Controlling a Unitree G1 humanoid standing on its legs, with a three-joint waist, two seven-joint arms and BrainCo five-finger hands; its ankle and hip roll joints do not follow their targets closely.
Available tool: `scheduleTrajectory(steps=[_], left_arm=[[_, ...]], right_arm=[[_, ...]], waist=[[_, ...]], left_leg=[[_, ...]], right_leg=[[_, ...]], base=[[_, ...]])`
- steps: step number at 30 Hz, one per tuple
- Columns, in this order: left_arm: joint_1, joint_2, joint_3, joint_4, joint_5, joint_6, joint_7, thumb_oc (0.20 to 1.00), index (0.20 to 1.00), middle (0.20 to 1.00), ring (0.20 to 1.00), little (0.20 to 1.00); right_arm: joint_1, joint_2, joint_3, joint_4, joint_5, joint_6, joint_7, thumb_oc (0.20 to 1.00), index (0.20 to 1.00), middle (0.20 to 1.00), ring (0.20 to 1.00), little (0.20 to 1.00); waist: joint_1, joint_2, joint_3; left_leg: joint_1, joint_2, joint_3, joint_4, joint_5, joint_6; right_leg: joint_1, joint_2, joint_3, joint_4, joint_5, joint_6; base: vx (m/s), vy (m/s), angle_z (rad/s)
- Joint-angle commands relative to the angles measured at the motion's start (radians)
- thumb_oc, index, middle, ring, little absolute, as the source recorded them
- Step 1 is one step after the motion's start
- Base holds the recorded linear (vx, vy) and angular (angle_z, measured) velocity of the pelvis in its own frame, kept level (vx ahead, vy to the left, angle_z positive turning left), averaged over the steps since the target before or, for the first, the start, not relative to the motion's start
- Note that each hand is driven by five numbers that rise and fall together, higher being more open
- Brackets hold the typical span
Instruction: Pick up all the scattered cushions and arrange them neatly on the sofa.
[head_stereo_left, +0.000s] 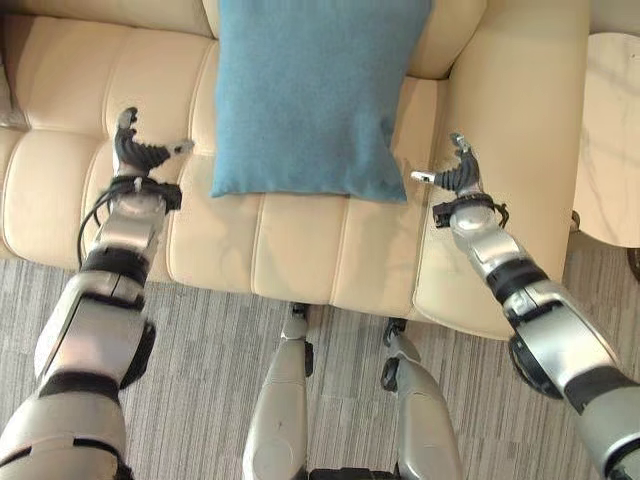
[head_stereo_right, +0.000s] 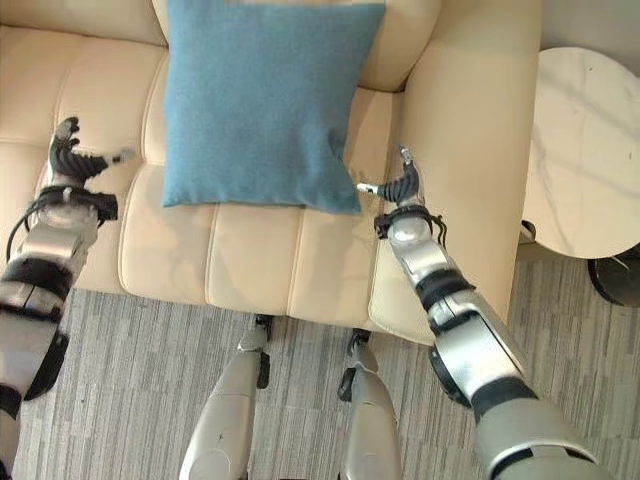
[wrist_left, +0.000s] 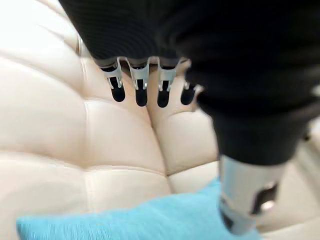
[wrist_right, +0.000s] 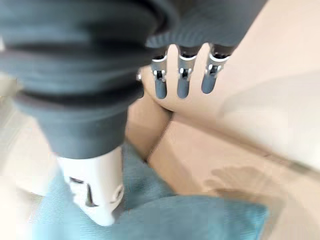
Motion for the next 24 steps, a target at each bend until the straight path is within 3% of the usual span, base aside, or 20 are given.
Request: scheduleTrajectory(steps=[1,4,11,15,20,24], left_arm=[[0.238,-0.089,0.073,-0.124,-0.054,-0.078,-0.039,1.000,1.000,1.000,1.000,1.000],[0.525,-0.210,0.132,-0.326,-0.028,-0.060,-0.102,1.000,1.000,1.000,1.000,1.000],[0.774,-0.304,0.169,-0.472,0.030,-0.006,-0.178,1.000,1.000,1.000,1.000,1.000],[0.866,-0.320,0.165,-0.561,0.070,0.023,-0.227,1.000,1.000,1.000,1.000,1.000],[0.903,-0.307,0.137,-0.629,0.089,0.040,-0.257,1.000,1.000,1.000,1.000,1.000],[0.898,-0.277,0.125,-0.652,0.121,0.037,-0.259,1.000,1.000,1.000,1.000,1.000]], right_arm=[[0.216,0.019,-0.056,-0.129,-0.042,-0.049,0.077,1.000,1.000,1.000,1.000,1.000],[0.463,0.058,-0.105,-0.282,-0.059,-0.031,0.182,1.000,1.000,1.000,1.000,1.000],[0.687,0.082,-0.181,-0.393,-0.071,-0.006,0.280,1.000,1.000,1.000,1.000,1.000],[0.775,0.081,-0.212,-0.459,-0.088,-0.001,0.314,1.000,1.000,1.000,1.000,1.000],[0.876,0.094,-0.261,-0.539,-0.025,-0.002,0.337,1.000,1.000,1.000,1.000,1.000],[0.908,0.104,-0.271,-0.585,-0.011,-0.006,0.330,1.000,1.000,1.000,1.000,1.000]], waist=[[0.000,-0.007,-0.139],[-0.015,-0.009,-0.206],[-0.031,0.005,-0.287],[-0.037,0.008,-0.320],[-0.052,-0.014,-0.327],[-0.071,-0.037,-0.298]], left_leg=[[0.084,-0.019,0.012,-0.039,-0.135,-0.005],[0.187,-0.007,0.028,-0.102,-0.125,-0.001],[0.303,-0.002,0.040,-0.173,-0.113,0.005],[0.365,-0.002,0.051,-0.186,-0.126,0.011],[0.407,-0.008,0.057,-0.195,-0.138,0.019],[0.404,-0.009,0.082,-0.215,-0.131,0.026]], right_leg=[[0.106,-0.048,-0.009,-0.003,-0.118,0.076],[0.185,-0.045,-0.020,-0.047,-0.110,0.083],[0.271,-0.030,-0.018,-0.077,-0.121,0.087],[0.317,-0.025,-0.005,-0.085,-0.134,0.088],[0.342,-0.032,0.006,-0.074,-0.137,0.097],[0.293,-0.037,0.028,-0.043,-0.083,0.118]], base=[[0.16,-0.001,-0.13],[0.14,0.008,-0.14],[0.06,0.008,-0.10],[0.04,0.044,-0.14],[0.02,0.077,-0.06],[-0.15,0.035,-0.10]])
